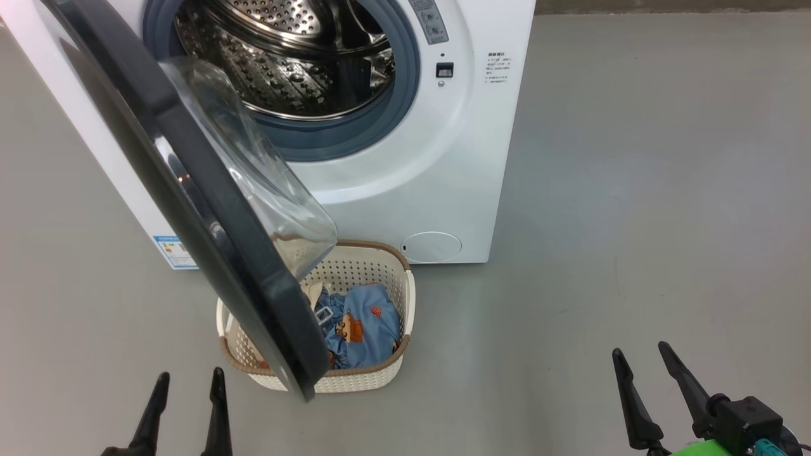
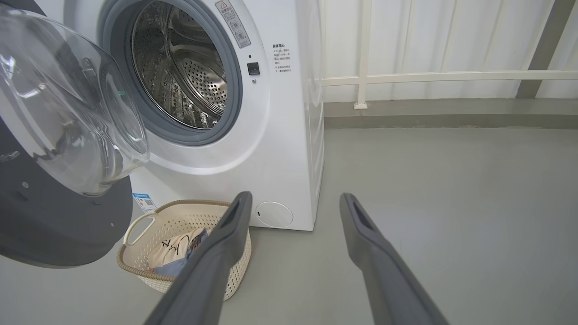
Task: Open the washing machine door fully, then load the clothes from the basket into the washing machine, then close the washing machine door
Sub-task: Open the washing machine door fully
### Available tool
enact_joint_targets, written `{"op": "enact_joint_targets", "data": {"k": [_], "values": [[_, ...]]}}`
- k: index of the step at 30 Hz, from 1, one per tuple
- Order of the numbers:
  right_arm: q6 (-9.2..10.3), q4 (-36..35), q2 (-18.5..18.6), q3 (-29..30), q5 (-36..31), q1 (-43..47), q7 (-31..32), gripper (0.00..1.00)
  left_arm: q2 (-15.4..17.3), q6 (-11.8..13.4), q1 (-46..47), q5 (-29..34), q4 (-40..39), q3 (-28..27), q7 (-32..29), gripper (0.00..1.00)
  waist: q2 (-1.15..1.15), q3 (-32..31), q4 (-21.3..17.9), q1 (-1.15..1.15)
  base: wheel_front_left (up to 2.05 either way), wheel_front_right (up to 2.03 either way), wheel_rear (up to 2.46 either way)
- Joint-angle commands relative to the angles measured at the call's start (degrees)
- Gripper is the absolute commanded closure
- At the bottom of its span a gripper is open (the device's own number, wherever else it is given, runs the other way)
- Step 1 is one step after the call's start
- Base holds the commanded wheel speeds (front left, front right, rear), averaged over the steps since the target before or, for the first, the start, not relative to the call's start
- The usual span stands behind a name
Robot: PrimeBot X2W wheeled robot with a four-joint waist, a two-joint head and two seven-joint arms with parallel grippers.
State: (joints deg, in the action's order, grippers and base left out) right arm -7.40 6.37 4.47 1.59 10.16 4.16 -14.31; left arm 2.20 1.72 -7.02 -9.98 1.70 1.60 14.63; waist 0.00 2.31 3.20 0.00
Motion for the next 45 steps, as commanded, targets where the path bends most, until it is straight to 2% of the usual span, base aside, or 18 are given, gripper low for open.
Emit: {"op": "enact_joint_targets", "data": {"k": [1, 6, 7, 8, 9, 15, 21, 25, 30, 36, 40, 45], "values": [[-0.09, -1.3, 0.4, -1.6, -0.5, -2.3, -0.7, 0.00, 0.7, -0.2, 2.5, 0.3, -1.7, -1.7, 0.4, 0.00, 0.00, 0.0, 0.0, 0.00, 0.00, 0.00, 0.00], [-0.09, -1.2, 0.4, -1.5, -0.5, -2.2, -0.7, 0.00, 0.7, -0.5, 2.7, 0.3, -1.5, -1.9, 0.4, 0.00, 0.00, 0.0, 0.0, 0.00, 0.00, 0.00, 0.00], [-0.09, -1.1, 0.4, -1.5, -0.5, -2.2, -0.7, 0.00, 0.7, -0.7, 2.7, 0.1, -1.5, -1.9, 0.4, 0.51, 0.00, 0.0, 0.1, 0.00, 0.00, 0.00, 0.00], [-0.09, -1.0, 0.4, -1.5, -0.4, -2.2, -0.7, 0.00, 0.7, -0.8, 2.8, -0.2, -1.4, -1.9, 0.4, 0.85, 0.00, -0.1, 0.1, 0.00, 0.00, 0.00, 0.00], [-0.09, -0.9, 0.4, -1.5, -0.4, -2.2, -0.7, 0.00, 0.7, -1.0, 2.8, -0.3, -1.4, -1.9, 0.4, 1.00, 0.00, -0.2, 0.1, 0.00, 0.00, 0.00, 0.00], [-0.09, -0.3, 0.2, -1.3, -0.1, -2.0, -0.7, 0.00, 0.7, -1.6, 4.2, -0.5, -5.2, -3.6, 0.4, 1.00, 0.00, -0.4, 0.4, 0.00, 0.00, 0.00, 0.00], [-0.09, 0.0, -0.1, -1.2, 0.2, -1.8, -0.7, 0.00, 0.7, -3.8, 8.6, 0.3, -17.0, -5.8, 0.4, 1.00, 0.00, -0.6, 1.0, 0.00, 0.00, 0.00, 0.00], [-0.09, 0.0, -0.3, -1.1, 0.3, -2.0, -0.7, 0.00, 0.9, -5.8, 11.4, 1.4, -22.7, -4.7, 0.4, 1.00, 0.00, -0.6, 1.1, 0.00, 0.00, 0.00, 0.00], [-0.09, 0.5, -0.5, -0.7, 0.4, -2.0, -0.7, 0.00, 1.6, -8.1, 16.6, 3.0, -28.3, 2.9, 0.4, 1.00, 0.00, -0.9, 1.1, 0.00, 0.00, 0.00, 0.00], [-0.09, 0.7, -0.6, -0.9, 0.4, -1.9, -0.7, 0.00, 1.8, -8.9, 19.8, 3.0, -31.4, 15.0, 0.2, 1.00, 0.00, -1.1, 0.6, 0.00, 0.00, 0.00, 0.00], [-0.09, 0.8, -0.7, -0.9, 0.5, -2.0, -0.7, 0.00, 1.7, -9.1, 19.2, 2.0, -29.5, 22.1, -0.6, 1.00, 0.00, -0.8, 0.3, 0.00, 0.00, 0.00, 0.00], [-0.09, 1.8, -0.6, -0.9, 0.3, -2.3, -0.7, 0.00, 1.4, -9.1, 18.1, 1.1, -23.9, 27.7, -0.6, 1.00, 0.00, -0.2, 0.3, 0.00, 0.00, 0.00, 0.00]]}}
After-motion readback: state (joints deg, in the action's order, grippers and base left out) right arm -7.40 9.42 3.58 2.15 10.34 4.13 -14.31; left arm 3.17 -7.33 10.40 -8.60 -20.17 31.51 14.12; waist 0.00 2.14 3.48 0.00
